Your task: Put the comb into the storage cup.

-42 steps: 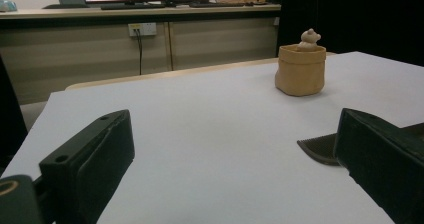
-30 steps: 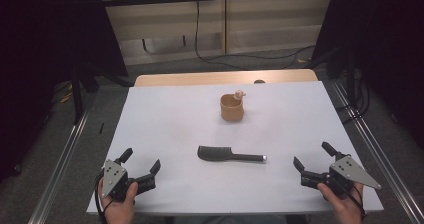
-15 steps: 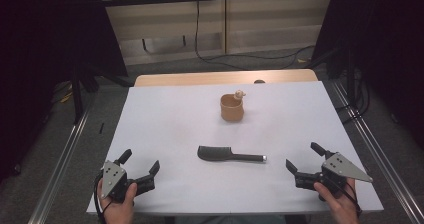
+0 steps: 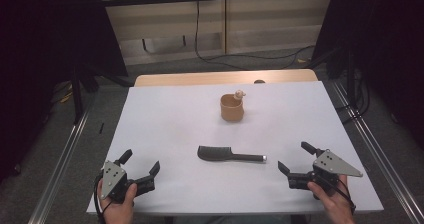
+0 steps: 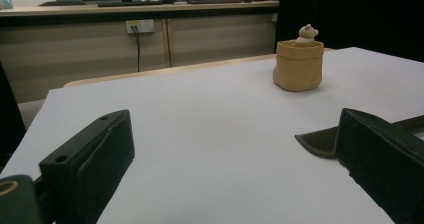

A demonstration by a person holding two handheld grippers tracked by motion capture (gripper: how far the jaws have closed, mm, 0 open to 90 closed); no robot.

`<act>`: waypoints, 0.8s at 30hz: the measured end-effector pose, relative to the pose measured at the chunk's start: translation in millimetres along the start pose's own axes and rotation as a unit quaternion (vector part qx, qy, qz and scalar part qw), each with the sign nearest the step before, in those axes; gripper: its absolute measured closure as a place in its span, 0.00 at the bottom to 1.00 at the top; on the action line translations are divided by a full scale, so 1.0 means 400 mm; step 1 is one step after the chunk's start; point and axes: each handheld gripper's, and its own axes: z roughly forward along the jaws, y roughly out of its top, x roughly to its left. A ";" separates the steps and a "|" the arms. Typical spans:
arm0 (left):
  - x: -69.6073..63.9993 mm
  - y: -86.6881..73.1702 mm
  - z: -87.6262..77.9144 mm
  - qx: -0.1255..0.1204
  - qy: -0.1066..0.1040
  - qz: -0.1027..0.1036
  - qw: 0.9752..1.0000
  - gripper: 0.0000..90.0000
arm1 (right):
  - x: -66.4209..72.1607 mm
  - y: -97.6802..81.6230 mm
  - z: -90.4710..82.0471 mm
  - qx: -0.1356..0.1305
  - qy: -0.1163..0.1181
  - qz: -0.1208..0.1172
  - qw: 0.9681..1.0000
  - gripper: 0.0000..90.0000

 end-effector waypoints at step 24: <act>-0.001 -0.002 0.002 0.003 -0.004 -0.002 1.000 0.03 | 0.038 0.075 0.127 0.077 0.092 -0.004 0.993 0.02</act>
